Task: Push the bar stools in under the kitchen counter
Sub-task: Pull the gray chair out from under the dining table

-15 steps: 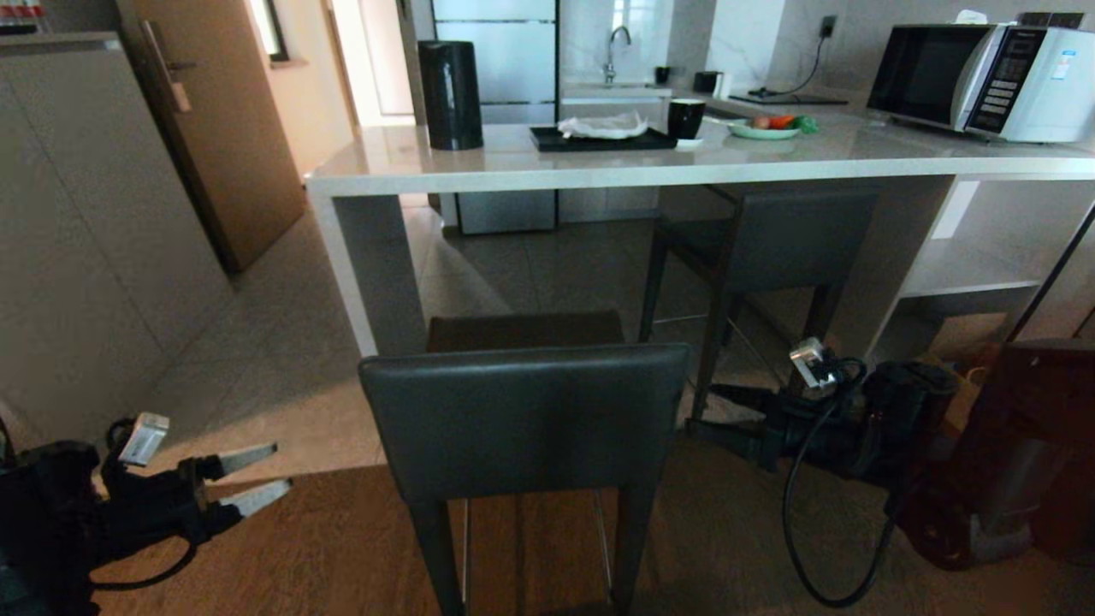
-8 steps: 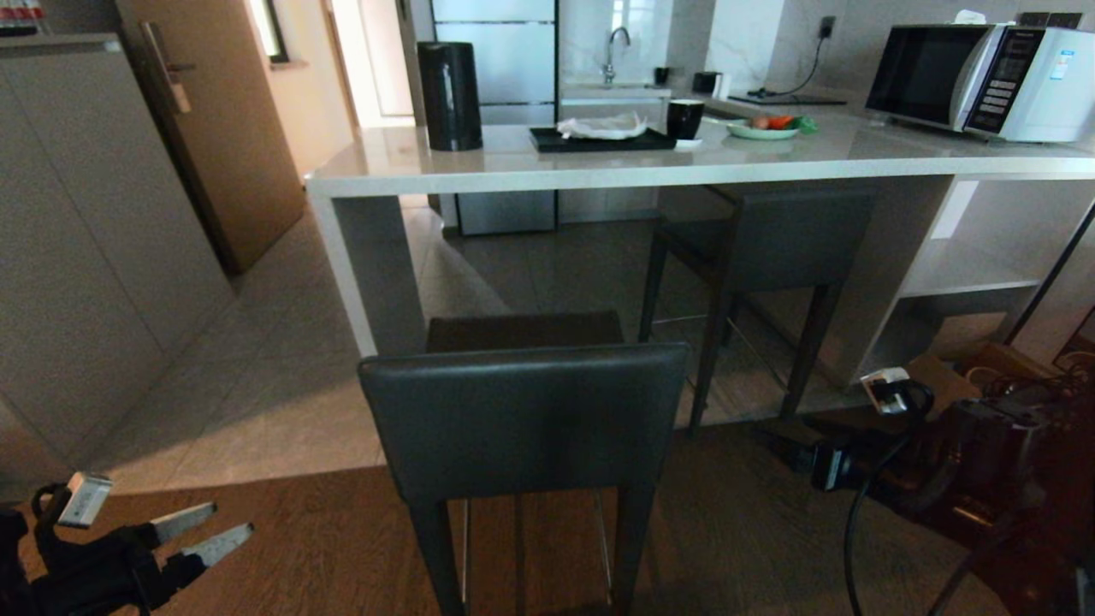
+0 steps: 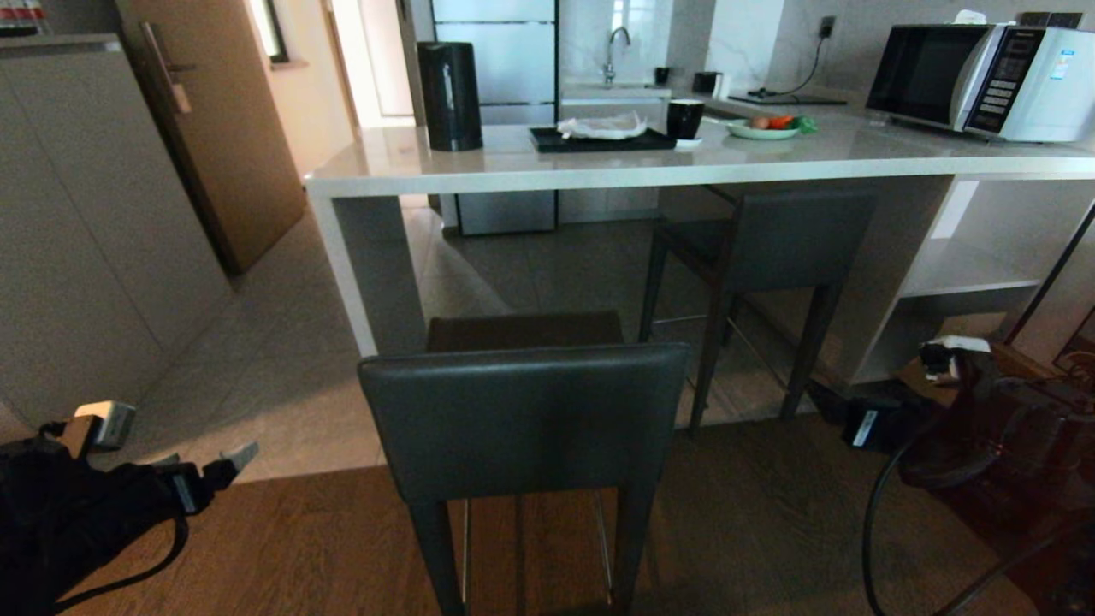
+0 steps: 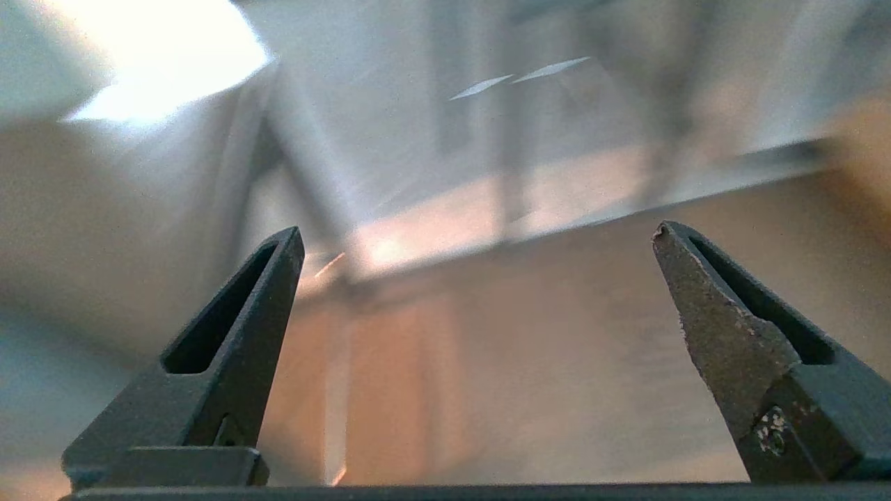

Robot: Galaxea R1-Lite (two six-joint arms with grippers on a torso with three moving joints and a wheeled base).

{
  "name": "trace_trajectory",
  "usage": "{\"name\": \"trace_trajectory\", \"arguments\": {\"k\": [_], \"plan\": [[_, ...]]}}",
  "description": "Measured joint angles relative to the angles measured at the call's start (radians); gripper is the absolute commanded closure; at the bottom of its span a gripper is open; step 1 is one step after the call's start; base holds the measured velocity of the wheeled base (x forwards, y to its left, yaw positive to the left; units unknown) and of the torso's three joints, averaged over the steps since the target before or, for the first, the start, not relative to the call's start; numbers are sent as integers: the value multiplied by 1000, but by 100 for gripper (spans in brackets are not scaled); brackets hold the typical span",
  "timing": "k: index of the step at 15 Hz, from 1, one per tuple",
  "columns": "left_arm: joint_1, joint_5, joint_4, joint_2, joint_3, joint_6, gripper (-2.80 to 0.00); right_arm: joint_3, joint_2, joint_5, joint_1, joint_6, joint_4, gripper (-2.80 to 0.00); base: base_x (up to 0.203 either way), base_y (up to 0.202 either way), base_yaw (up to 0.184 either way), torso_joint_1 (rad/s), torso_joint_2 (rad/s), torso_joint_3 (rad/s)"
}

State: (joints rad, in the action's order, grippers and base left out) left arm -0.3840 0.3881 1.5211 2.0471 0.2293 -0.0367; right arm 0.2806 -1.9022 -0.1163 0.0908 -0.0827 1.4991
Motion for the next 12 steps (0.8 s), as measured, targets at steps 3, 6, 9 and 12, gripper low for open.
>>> {"name": "trace_trajectory", "arguments": {"k": [3, 6, 9, 12], "plan": [[102, -279, -1, -47, 27, -24, -280, 34, 84, -108, 61, 3, -63, -280, 0, 0, 0, 0, 0, 0], [153, -310, 0, -144, 0, -40, -280, 73, 236, -132, 157, -9, -244, -280, 0, 0, 0, 0, 0, 0], [201, -309, -8, -253, -16, -76, -280, 119, 353, -164, 207, -22, -374, -280, 0, 0, 0, 0, 0, 0], [271, -312, -168, -418, -17, -100, -280, 115, 449, -186, 207, -20, -425, -280, 0, 0, 0, 0, 0, 0]]}}
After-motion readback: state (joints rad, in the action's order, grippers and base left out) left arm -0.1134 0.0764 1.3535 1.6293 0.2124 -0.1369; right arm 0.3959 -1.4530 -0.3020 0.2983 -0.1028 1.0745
